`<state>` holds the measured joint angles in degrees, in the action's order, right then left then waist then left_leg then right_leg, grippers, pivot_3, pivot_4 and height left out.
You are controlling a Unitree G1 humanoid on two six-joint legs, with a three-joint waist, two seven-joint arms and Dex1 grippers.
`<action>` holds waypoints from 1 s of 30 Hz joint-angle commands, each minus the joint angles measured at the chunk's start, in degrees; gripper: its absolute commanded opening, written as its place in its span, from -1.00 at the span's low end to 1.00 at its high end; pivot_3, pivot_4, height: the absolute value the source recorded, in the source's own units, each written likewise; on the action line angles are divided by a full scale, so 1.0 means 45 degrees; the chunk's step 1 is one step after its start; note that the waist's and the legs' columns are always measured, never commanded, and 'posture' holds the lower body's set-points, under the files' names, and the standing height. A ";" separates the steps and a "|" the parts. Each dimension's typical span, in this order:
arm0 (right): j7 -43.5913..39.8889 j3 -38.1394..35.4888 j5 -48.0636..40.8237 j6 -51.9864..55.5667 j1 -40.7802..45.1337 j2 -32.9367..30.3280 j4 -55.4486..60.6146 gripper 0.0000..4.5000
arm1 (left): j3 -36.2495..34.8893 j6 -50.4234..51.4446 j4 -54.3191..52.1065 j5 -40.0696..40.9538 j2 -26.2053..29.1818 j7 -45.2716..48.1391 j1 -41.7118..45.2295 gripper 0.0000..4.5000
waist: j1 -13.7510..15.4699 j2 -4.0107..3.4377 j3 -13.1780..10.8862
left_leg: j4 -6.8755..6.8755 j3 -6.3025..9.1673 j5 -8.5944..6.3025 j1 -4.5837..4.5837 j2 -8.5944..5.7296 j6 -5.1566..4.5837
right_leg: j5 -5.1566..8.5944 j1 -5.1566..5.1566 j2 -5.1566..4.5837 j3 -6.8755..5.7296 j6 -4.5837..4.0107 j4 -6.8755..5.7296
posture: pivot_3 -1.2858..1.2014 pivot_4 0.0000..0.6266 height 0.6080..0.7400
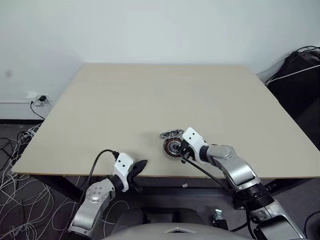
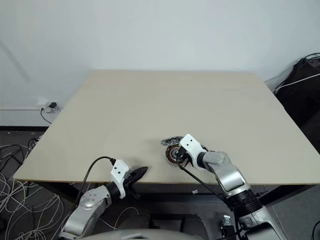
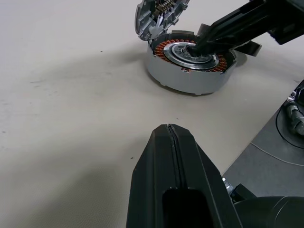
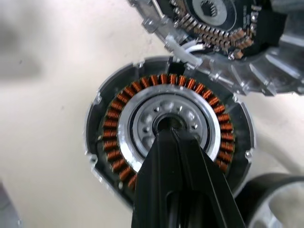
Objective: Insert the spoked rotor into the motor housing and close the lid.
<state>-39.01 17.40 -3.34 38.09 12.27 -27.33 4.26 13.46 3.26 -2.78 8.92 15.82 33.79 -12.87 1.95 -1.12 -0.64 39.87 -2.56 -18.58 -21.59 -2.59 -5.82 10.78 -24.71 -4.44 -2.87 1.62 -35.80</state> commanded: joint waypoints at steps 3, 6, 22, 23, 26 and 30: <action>-0.0435 -0.0427 -0.0431 0.0255 0.0149 -0.0444 0.1154 -1.00 | 0.0028 -0.0152 -0.0329 -0.0059 -0.0022 0.0008 0.0150 -1.00 | 0.0035 0.0000 0.0000 | 0.0000 0.0000 0.0000 0.0000 0.0001 0.0001 | 0.0000 -0.0001 0.0000 -0.0001 0.0000 -0.0001 | 0.03 -1.00 1.00; 0.0235 -0.0720 -0.0365 0.0011 0.0305 -0.0013 0.0969 -1.00 | 0.0044 -0.0186 -0.0270 -0.0057 -0.0041 0.0024 0.0194 -1.00 | 0.0039 0.0000 0.0000 | 0.0000 0.0000 0.0001 0.0000 0.0002 0.0001 | 0.0000 0.0000 0.0001 0.0000 0.0001 -0.0001 | 0.03 -1.00 1.00; 0.1871 -0.0060 0.0672 -0.0384 0.0600 0.1369 -0.1084 -1.00 | -0.0003 -0.0115 -0.0385 -0.0043 0.0010 0.0002 0.0215 -1.00 | -0.0003 -0.0007 0.0006 | 0.0000 -0.0001 0.0003 0.0000 -0.0003 0.0006 | -0.0001 0.0000 0.0002 0.0000 0.0001 -0.0003 | 0.03 -1.00 1.00; 0.1855 0.0008 0.0731 -0.0303 0.0611 0.1357 -0.1241 -1.00 | -0.0007 -0.0120 -0.0389 -0.0047 0.0016 -0.0003 0.0202 -1.00 | -0.0021 -0.0007 0.0008 | 0.0000 -0.0001 0.0004 0.0002 -0.0004 0.0006 | -0.0001 0.0002 0.0002 0.0001 0.0001 -0.0003 | 0.03 -1.00 1.00; 0.1880 -0.0068 0.0699 -0.0283 0.0612 0.1441 -0.1237 -1.00 | -0.0021 -0.0118 -0.0419 -0.0046 0.0034 -0.0015 0.0160 -1.00 | -0.0051 0.0005 0.0020 | 0.0000 0.0001 0.0003 0.0018 -0.0003 0.0006 | 0.0000 0.0016 0.0002 0.0000 0.0001 -0.0003 | 0.03 -1.00 1.00; 0.1936 -0.0408 0.0526 -0.0494 0.0647 0.1554 -0.0929 -1.00 | -0.0025 -0.0106 -0.0442 -0.0037 0.0041 -0.0019 0.0126 -1.00 | -0.0059 0.0003 0.0020 | 0.0000 0.0000 0.0004 0.0021 -0.0003 0.0007 | -0.0001 0.0016 0.0003 0.0001 0.0002 -0.0006 | 0.03 -1.00 1.00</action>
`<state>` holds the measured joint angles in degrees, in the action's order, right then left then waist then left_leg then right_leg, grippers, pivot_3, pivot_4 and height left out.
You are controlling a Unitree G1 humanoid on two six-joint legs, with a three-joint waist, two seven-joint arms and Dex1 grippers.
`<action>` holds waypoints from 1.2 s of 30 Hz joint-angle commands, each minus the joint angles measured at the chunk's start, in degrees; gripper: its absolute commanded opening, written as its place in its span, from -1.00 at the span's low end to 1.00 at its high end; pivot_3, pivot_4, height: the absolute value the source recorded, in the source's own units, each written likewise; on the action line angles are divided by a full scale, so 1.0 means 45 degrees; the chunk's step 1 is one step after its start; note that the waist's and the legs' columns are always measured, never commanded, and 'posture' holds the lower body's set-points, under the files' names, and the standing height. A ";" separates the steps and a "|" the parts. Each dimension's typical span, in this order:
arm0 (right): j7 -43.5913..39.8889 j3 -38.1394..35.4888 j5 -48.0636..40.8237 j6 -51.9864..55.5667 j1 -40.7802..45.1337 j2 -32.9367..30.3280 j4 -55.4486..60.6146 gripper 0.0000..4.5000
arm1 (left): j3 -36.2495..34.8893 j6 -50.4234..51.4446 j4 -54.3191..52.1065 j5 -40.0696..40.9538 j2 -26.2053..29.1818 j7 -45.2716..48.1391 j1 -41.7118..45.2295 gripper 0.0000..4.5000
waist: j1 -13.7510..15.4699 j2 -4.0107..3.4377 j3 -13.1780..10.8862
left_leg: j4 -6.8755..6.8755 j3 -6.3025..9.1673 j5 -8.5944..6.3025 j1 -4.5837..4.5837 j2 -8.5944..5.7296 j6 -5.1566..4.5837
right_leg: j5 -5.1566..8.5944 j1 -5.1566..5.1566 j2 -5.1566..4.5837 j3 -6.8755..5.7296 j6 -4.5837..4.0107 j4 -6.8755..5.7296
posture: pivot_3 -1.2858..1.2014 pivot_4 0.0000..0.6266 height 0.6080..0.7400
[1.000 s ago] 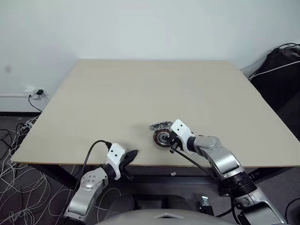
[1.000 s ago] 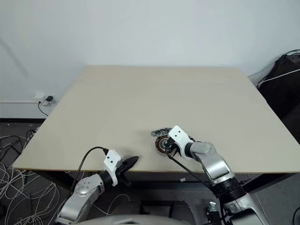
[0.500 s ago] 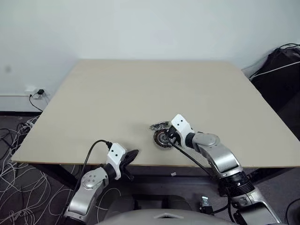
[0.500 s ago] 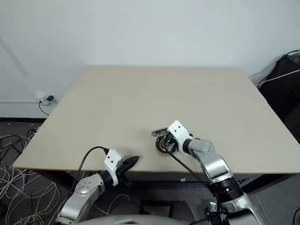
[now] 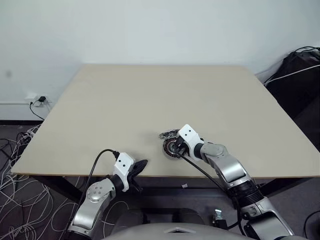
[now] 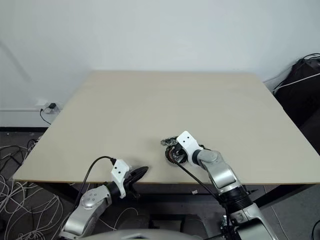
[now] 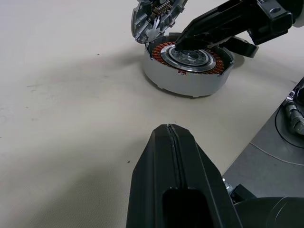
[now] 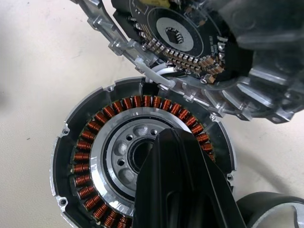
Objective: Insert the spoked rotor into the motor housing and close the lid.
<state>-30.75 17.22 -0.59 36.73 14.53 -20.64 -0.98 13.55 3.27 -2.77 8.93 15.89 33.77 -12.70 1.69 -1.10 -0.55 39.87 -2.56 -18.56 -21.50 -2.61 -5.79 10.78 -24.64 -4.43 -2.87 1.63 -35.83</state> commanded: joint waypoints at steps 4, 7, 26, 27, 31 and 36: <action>0.0017 -0.0704 -0.0416 -0.0324 0.0129 0.0191 0.0778 -1.00 | -0.0031 -0.0117 -0.0467 -0.0037 0.0038 0.0004 0.0037 -1.00 | -0.0002 -0.0002 -0.0002 | 0.0000 0.0000 0.0001 -0.0005 0.0000 0.0002 | 0.0000 -0.0005 0.0002 0.0000 0.0000 0.0000 | 0.03 -1.00 1.00; -0.0023 -0.0719 -0.0553 -0.0290 0.0026 0.0286 0.1064 -1.00 | -0.0013 -0.0102 -0.0482 -0.0034 0.0045 0.0024 0.0032 -1.00 | -0.0002 -0.0002 -0.0002 | 0.0000 0.0000 0.0002 -0.0008 0.0000 0.0003 | 0.0000 -0.0006 0.0002 0.0001 0.0000 0.0000 | 0.03 -1.00 1.00; -0.0338 -0.0448 -0.0676 -0.0158 -0.0275 0.0135 0.1310 -1.00 | -0.0025 -0.0041 -0.0541 -0.0013 0.0066 0.0027 -0.0035 -1.00 | -0.0006 0.0006 0.0021 | 0.0001 0.0001 0.0003 0.0009 0.0002 0.0005 | -0.0002 0.0003 0.0002 0.0001 0.0004 -0.0003 | 0.03 -1.00 1.00; -0.0316 -0.0608 -0.0811 -0.0207 -0.0229 0.0198 0.1396 -1.00 | -0.0027 -0.0045 -0.0536 -0.0013 0.0068 0.0029 -0.0033 -1.00 | -0.0004 0.0003 0.0020 | 0.0000 0.0001 0.0003 0.0004 0.0002 0.0005 | -0.0002 -0.0001 0.0003 0.0001 0.0004 -0.0003 | 0.03 -1.00 1.00; -0.0145 -0.1077 -0.1114 -0.0403 -0.0280 0.0432 0.1637 -1.00 | -0.0034 -0.0045 -0.0543 -0.0013 0.0078 0.0030 -0.0045 -1.00 | 0.0003 0.0004 0.0019 | -0.0001 0.0001 0.0001 -0.0007 0.0001 0.0002 | -0.0001 -0.0006 0.0004 0.0001 0.0003 0.0000 | 0.03 -1.00 1.00; 0.0152 -0.1174 -0.1162 -0.0353 -0.1007 0.0638 0.1625 -1.00 | -0.0056 -0.0040 -0.0566 -0.0022 0.0105 0.0018 -0.0079 -1.00 | 0.0011 0.0004 0.0019 | -0.0001 0.0001 0.0000 -0.0006 0.0001 0.0001 | -0.0001 -0.0007 0.0002 0.0001 0.0003 0.0001 | 0.03 -1.00 1.00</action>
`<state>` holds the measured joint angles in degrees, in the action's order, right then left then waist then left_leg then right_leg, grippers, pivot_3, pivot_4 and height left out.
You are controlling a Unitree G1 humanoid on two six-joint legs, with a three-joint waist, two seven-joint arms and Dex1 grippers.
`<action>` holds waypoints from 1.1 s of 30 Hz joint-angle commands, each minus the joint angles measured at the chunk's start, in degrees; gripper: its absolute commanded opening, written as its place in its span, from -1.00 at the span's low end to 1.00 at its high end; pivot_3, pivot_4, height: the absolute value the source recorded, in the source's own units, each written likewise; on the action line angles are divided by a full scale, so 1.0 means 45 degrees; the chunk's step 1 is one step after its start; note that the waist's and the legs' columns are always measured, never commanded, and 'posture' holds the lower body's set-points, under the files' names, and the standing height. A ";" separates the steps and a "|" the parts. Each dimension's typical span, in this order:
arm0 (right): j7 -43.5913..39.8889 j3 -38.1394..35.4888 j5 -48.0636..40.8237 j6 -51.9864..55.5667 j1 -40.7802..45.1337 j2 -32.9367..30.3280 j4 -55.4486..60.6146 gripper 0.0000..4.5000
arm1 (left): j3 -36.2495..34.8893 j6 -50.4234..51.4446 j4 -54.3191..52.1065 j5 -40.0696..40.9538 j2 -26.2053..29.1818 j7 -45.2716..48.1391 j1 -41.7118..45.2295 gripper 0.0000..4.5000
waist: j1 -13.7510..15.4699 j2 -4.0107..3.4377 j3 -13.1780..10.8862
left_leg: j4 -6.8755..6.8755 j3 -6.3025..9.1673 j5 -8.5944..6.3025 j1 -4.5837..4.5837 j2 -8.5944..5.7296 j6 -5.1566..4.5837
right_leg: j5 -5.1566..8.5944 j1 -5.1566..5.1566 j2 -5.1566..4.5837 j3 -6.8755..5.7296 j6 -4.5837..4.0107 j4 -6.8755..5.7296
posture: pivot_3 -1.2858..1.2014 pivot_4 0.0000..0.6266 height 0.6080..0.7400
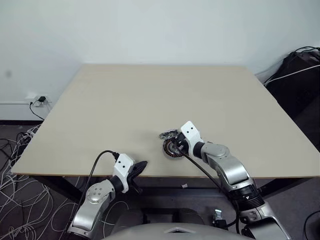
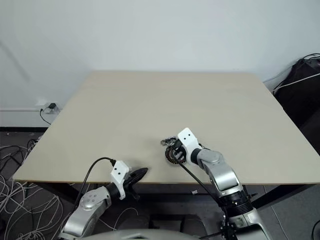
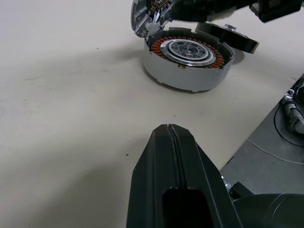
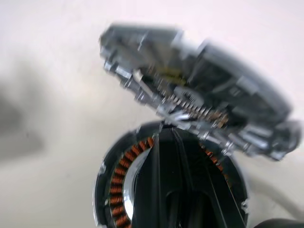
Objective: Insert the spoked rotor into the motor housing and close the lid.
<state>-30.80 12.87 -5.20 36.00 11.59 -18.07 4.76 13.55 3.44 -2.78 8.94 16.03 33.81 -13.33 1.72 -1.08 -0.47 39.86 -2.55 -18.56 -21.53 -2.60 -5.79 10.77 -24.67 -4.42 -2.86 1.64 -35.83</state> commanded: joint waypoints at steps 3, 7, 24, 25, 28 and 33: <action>0.0233 0.0132 0.0078 -0.0050 -0.0984 0.0003 0.0036 -1.00 | -0.0055 -0.0073 -0.0579 -0.0027 0.0090 0.0017 0.0041 -1.00 | 0.0023 -0.0001 -0.0001 | -0.0001 0.0001 -0.0002 -0.0002 0.0000 -0.0002 | 0.0002 0.0001 -0.0001 0.0000 -0.0003 0.0001 | 0.03 -1.00 1.00; 0.0232 0.0618 0.0394 0.0071 -0.1508 -0.0155 -0.0152 -1.00 | -0.0049 -0.0053 -0.0587 -0.0015 0.0114 0.0052 0.0050 -1.00 | -0.0031 0.0020 0.0026 | 0.0000 -0.0002 -0.0003 0.0017 0.0001 -0.0005 | 0.0002 0.0014 -0.0002 0.0004 -0.0002 0.0000 | 0.03 -1.00 1.00; 0.0949 -0.0506 -0.0213 -0.0310 -0.0806 0.0662 0.0392 -1.00 | -0.0021 -0.0087 -0.0486 -0.0027 0.0086 0.0074 0.0118 -1.00 | 0.0014 0.0012 -0.0001 | -0.0001 -0.0001 0.0003 0.0005 0.0008 0.0005 | 0.0000 0.0004 0.0010 0.0001 0.0005 0.0000 | 0.03 -1.00 1.00; 0.0918 -0.0427 -0.0183 -0.0250 -0.0901 0.0639 0.0308 -1.00 | -0.0027 -0.0090 -0.0488 -0.0027 0.0090 0.0070 0.0109 -1.00 | 0.0013 0.0013 -0.0001 | 0.0000 -0.0001 0.0003 0.0005 0.0008 0.0005 | 0.0000 0.0003 0.0010 0.0001 0.0004 0.0000 | 0.03 -1.00 1.00; 0.0634 0.0197 0.0149 -0.0055 -0.1306 0.0292 -0.0006 -1.00 | -0.0046 -0.0100 -0.0487 -0.0031 0.0108 0.0063 0.0086 -1.00 | 0.0012 0.0011 -0.0002 | -0.0001 -0.0001 0.0002 0.0004 0.0008 0.0004 | 0.0001 0.0004 0.0008 0.0001 0.0003 0.0001 | 0.03 -1.00 1.00; 0.0655 0.0310 0.0140 0.0007 -0.1528 0.0231 0.0140 -1.00 | -0.0051 -0.0100 -0.0499 -0.0035 0.0129 0.0065 0.0073 -1.00 | -0.0035 0.0013 0.0014 | 0.0000 -0.0001 0.0004 0.0026 0.0012 0.0007 | 0.0002 0.0018 0.0008 0.0003 0.0002 -0.0002 | 0.03 -1.00 1.00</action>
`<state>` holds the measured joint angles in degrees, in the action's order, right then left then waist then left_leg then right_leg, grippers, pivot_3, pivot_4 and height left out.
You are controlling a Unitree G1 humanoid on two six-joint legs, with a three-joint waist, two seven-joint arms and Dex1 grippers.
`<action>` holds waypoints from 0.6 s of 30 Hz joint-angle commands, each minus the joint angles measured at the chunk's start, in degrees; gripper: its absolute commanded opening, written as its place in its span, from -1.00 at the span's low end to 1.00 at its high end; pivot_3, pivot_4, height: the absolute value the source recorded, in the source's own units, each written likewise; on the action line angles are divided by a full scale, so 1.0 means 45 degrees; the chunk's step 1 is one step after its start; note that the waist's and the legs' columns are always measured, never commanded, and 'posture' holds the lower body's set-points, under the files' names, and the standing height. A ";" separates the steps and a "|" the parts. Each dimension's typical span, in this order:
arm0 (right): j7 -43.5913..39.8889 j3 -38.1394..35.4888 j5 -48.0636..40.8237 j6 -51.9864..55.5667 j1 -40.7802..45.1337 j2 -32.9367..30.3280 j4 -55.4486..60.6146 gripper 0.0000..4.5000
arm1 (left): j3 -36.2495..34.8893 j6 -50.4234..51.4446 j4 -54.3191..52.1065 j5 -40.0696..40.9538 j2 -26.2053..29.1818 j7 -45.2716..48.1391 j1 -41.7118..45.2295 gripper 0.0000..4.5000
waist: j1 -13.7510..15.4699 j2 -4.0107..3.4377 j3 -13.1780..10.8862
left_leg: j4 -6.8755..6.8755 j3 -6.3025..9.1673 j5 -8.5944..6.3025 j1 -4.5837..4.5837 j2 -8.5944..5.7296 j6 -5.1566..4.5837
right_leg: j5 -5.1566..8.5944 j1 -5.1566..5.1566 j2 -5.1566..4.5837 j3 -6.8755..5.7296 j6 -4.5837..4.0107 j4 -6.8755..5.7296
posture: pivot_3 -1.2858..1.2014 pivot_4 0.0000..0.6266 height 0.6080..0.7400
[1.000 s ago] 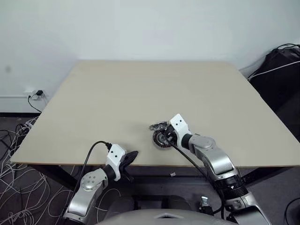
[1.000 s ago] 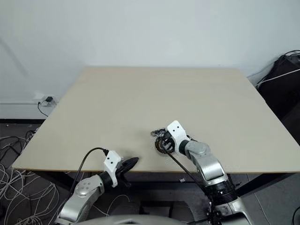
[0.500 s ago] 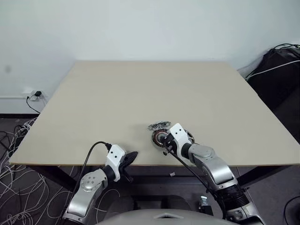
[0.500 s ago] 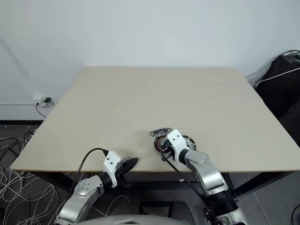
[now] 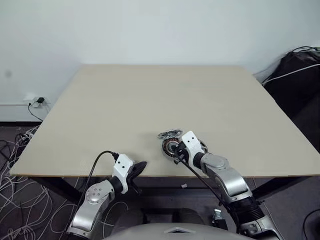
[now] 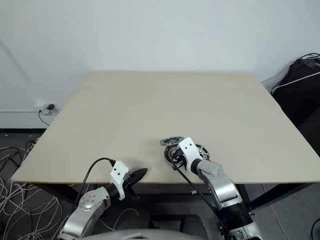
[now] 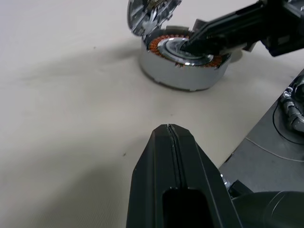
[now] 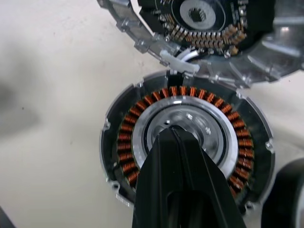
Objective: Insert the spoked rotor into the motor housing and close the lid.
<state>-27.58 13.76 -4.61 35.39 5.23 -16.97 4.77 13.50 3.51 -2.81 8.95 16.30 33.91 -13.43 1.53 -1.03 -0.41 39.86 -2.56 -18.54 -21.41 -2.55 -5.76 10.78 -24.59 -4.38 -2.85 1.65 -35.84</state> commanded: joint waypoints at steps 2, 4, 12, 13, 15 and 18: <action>-0.0018 -0.0127 -0.0169 0.0055 0.0050 0.0059 0.0433 -1.00 | -0.0030 -0.0108 -0.0482 -0.0035 0.0083 0.0067 0.0116 -1.00 | 0.0020 0.0001 -0.0001 | 0.0000 0.0000 0.0002 0.0004 0.0000 0.0002 | -0.0001 0.0003 -0.0001 0.0000 0.0003 -0.0003 | 0.03 -1.00 1.00; -0.0031 -0.0363 -0.0318 -0.0032 0.0293 0.0075 0.0696 -1.00 | -0.0022 -0.0104 -0.0459 -0.0034 0.0090 0.0094 0.0152 -1.00 | 0.0023 0.0001 -0.0006 | 0.0000 0.0000 0.0002 0.0003 0.0000 0.0003 | -0.0001 0.0001 0.0001 -0.0001 0.0005 -0.0003 | 0.03 -1.00 1.00; -0.0180 -0.0796 -0.0467 -0.0090 0.0885 -0.0355 0.1205 -1.00 | 0.0013 -0.0119 -0.0407 -0.0051 0.0049 0.0111 0.0205 -1.00 | 0.0045 -0.0006 -0.0024 | 0.0000 0.0001 0.0000 -0.0025 -0.0002 -0.0002 | -0.0002 -0.0018 0.0003 -0.0003 0.0003 0.0003 | 0.03 -1.00 1.00; -0.0186 -0.0786 -0.0439 -0.0095 0.0906 -0.0381 0.1183 -1.00 | 0.0015 -0.0116 -0.0408 -0.0046 0.0042 0.0107 0.0200 -1.00 | 0.0055 -0.0006 -0.0025 | 0.0000 0.0001 0.0000 -0.0025 -0.0002 -0.0003 | -0.0002 -0.0017 0.0002 -0.0003 0.0003 0.0004 | 0.03 -1.00 1.00; -0.0211 -0.0723 -0.0395 -0.0094 0.0920 -0.0386 0.1110 -1.00 | 0.0020 -0.0114 -0.0416 -0.0053 0.0034 0.0093 0.0191 -1.00 | 0.0052 -0.0011 -0.0029 | 0.0000 0.0001 -0.0001 -0.0026 -0.0002 -0.0003 | -0.0002 -0.0018 0.0001 -0.0003 0.0002 0.0004 | 0.03 -1.00 1.00; -0.0400 -0.0568 -0.0441 -0.0022 0.0870 -0.0399 0.1098 -1.00 | 0.0006 -0.0126 -0.0432 -0.0051 0.0024 0.0068 0.0168 -1.00 | 0.0050 -0.0012 -0.0029 | 0.0000 0.0001 0.0000 -0.0026 -0.0001 -0.0002 | -0.0002 -0.0019 0.0001 -0.0002 0.0002 0.0004 | 0.03 -1.00 1.00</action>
<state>-28.78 11.10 -6.10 35.56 8.21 -18.51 8.29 13.55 3.51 -2.80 8.94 16.30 34.15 -13.10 1.75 -1.08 -0.54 39.86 -2.55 -18.55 -21.53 -2.55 -5.77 10.77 -24.67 -4.38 -2.86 1.66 -35.82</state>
